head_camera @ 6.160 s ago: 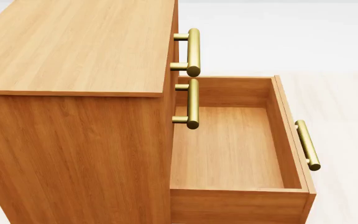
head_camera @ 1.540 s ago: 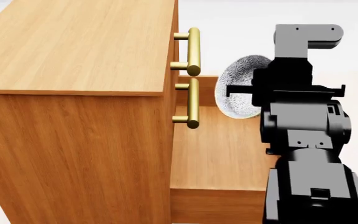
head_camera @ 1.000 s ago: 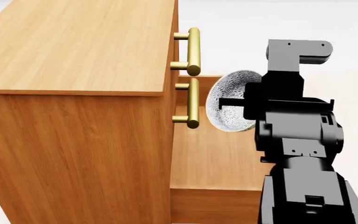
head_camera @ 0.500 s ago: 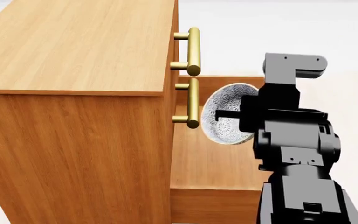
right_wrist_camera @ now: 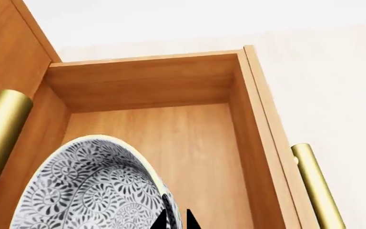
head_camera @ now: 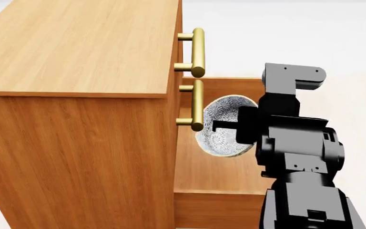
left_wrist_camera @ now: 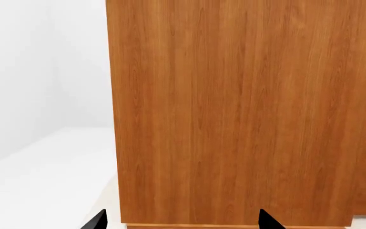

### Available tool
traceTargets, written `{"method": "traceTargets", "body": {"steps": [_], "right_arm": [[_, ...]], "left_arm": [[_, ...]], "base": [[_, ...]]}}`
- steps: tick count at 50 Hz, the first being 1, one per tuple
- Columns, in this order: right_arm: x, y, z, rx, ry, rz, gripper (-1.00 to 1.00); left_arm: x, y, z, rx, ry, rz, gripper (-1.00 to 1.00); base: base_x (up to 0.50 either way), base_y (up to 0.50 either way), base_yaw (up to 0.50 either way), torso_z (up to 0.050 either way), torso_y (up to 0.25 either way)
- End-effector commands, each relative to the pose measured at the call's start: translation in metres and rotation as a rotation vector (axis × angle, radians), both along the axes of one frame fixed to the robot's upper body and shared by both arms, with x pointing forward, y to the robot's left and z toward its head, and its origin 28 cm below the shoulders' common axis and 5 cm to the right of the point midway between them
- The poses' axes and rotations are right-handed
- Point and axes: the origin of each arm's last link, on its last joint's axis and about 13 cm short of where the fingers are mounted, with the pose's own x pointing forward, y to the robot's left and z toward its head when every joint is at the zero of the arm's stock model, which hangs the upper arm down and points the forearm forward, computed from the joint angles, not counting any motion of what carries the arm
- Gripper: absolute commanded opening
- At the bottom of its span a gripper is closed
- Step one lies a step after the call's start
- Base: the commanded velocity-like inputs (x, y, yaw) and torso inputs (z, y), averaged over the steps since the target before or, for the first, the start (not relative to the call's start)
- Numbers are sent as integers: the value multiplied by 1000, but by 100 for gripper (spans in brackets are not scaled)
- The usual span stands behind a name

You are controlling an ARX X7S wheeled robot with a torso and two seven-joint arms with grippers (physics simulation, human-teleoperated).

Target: Put the bowl in the bottom drawer of the cabinet and close it.

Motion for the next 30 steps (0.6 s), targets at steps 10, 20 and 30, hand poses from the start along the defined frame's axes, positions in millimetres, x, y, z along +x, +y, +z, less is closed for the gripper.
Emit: {"method": "traceTargets", "body": {"steps": [10, 20, 30], "right_arm": [[-3, 2, -4, 59, 40, 8, -100], [-5, 3, -8, 101, 61, 13, -100], [-7, 3, -14, 121, 81, 16, -100]], "left_arm": [[1, 1, -1, 0, -1, 0, 100], [1, 0, -2, -1, -1, -1, 100], [0, 0, -1, 0, -1, -1, 100]], "base": [[0, 0, 0, 0, 0], [0, 0, 0, 0, 1], [0, 0, 0, 0, 0]]}}
